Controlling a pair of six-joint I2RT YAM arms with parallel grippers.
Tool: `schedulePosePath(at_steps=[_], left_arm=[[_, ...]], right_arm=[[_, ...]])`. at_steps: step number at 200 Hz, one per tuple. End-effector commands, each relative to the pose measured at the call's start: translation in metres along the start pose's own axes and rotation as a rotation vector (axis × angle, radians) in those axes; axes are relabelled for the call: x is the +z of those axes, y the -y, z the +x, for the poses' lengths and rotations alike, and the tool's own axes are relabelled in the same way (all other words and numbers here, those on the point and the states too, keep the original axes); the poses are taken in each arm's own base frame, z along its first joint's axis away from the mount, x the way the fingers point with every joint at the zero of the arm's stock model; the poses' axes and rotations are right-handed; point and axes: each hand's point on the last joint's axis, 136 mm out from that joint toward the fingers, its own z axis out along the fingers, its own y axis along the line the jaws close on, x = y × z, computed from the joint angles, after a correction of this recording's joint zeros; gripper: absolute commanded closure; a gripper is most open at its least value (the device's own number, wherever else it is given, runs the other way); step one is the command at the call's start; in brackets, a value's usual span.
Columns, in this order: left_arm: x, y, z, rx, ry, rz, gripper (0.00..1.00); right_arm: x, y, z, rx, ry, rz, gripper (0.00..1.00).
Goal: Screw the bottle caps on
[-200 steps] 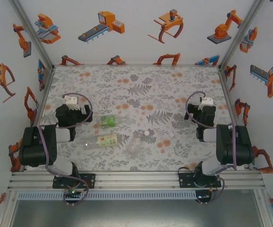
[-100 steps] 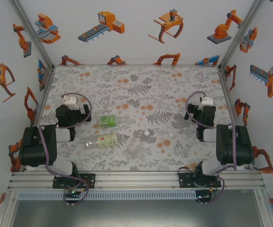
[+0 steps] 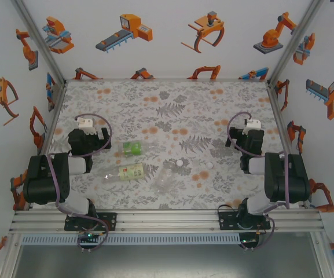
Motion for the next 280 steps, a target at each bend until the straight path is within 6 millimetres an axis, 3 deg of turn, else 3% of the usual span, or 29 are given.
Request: schedulePosePath(at_steps=[1,68,133,156,210,250,280], left_arm=[[-0.004,0.001,-0.023,0.005,0.033,-0.019,0.03],[-0.025,0.009,-0.052,0.006,-0.051,-0.088,0.03],[-0.06,0.054,-0.07,-0.183,-0.346,-0.032,0.02],[-0.072,0.085,-0.069,-0.166,-0.453,0.008,0.0],[-0.112,0.174,-0.065,-0.04,-0.591,0.116,0.01],[-0.14,0.238,-0.044,0.035,-0.682,0.171,0.03],[-0.151,0.279,-0.014,0.075,-0.771,0.199,0.03]], right_arm=[[-0.007,-0.002,-0.028,-0.011,0.06,-0.01,0.01],[-0.021,-0.024,-0.043,-0.031,-0.108,-0.087,0.03],[-0.052,-0.081,-0.042,-0.043,-0.314,-0.184,0.07],[-0.061,-0.096,-0.038,-0.058,-0.362,-0.182,0.08],[-0.071,-0.094,-0.029,0.064,-0.459,-0.135,0.1],[-0.075,-0.092,-0.029,0.087,-0.459,-0.127,0.1],[-0.077,-0.095,-0.028,0.097,-0.459,-0.142,0.1]])
